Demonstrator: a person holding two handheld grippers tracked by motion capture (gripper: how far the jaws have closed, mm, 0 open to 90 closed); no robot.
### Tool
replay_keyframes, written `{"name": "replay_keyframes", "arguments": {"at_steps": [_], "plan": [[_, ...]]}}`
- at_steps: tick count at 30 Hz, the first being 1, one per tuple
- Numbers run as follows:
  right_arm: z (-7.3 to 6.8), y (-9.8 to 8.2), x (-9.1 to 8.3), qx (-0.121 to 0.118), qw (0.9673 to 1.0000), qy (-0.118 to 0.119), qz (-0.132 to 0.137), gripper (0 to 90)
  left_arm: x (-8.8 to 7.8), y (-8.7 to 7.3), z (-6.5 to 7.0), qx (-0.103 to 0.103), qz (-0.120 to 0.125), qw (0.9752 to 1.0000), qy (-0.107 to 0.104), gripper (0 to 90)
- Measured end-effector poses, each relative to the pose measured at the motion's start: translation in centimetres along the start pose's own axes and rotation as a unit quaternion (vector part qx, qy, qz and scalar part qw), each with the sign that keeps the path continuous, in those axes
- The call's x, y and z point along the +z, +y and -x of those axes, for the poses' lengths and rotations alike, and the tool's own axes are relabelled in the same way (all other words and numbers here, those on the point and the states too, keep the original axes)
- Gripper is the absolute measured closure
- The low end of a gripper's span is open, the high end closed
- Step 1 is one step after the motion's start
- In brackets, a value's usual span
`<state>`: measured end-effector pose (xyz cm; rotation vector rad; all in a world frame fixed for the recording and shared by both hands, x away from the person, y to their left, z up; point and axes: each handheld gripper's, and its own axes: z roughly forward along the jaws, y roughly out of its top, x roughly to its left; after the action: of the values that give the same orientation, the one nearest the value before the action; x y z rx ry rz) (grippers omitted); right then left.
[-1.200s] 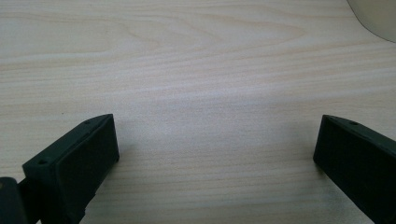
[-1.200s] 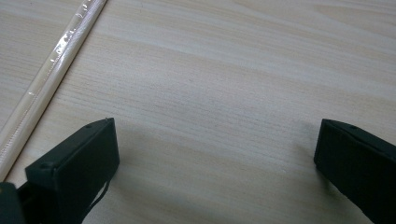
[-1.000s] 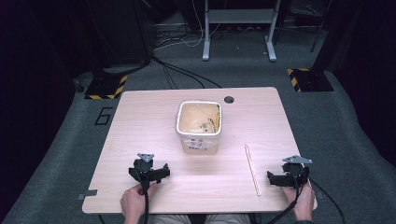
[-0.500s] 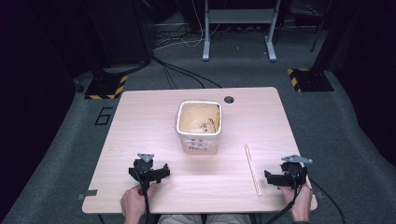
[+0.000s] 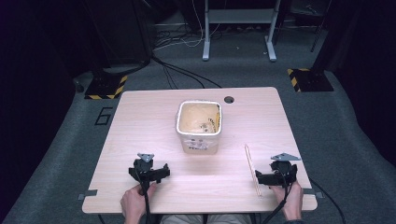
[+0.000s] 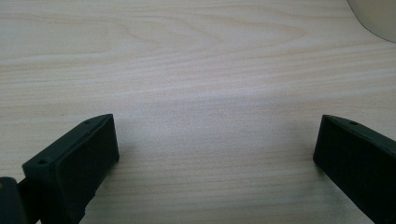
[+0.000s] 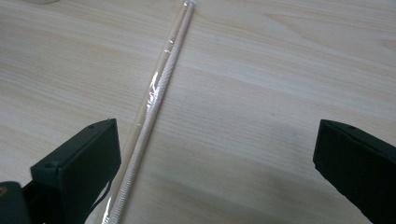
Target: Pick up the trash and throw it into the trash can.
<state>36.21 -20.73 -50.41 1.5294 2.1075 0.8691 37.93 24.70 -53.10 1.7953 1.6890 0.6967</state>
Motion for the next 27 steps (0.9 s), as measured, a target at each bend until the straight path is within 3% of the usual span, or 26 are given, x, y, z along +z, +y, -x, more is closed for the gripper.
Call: {"name": "replay_keyframes", "arguments": {"at_steps": [17, 18, 24, 27], "plan": [[-2.2, 2.5, 2.2, -0.022, 0.9996, 0.010, -0.015, 9.4, 0.0, 0.0, 0.0, 0.000, 0.000, 1.0000, 0.000, 0.0], [-2.4, 2.8, 2.7, -0.033, 0.9991, 0.012, -0.022, 9.3, 0.0, 0.0, 0.0, -0.001, 0.001, 1.0000, 0.000, 0.0], [-2.6, 3.3, 3.5, -0.030, 0.9989, 0.014, -0.033, 8.4, 0.0, 0.0, 0.0, 0.000, 0.000, 1.0000, 0.001, 0.0], [-2.7, 3.4, 3.7, -0.027, 0.9990, 0.016, -0.032, 23.6, 0.0, 0.0, 0.0, 0.001, 0.000, 1.0000, 0.001, 0.0]]}}
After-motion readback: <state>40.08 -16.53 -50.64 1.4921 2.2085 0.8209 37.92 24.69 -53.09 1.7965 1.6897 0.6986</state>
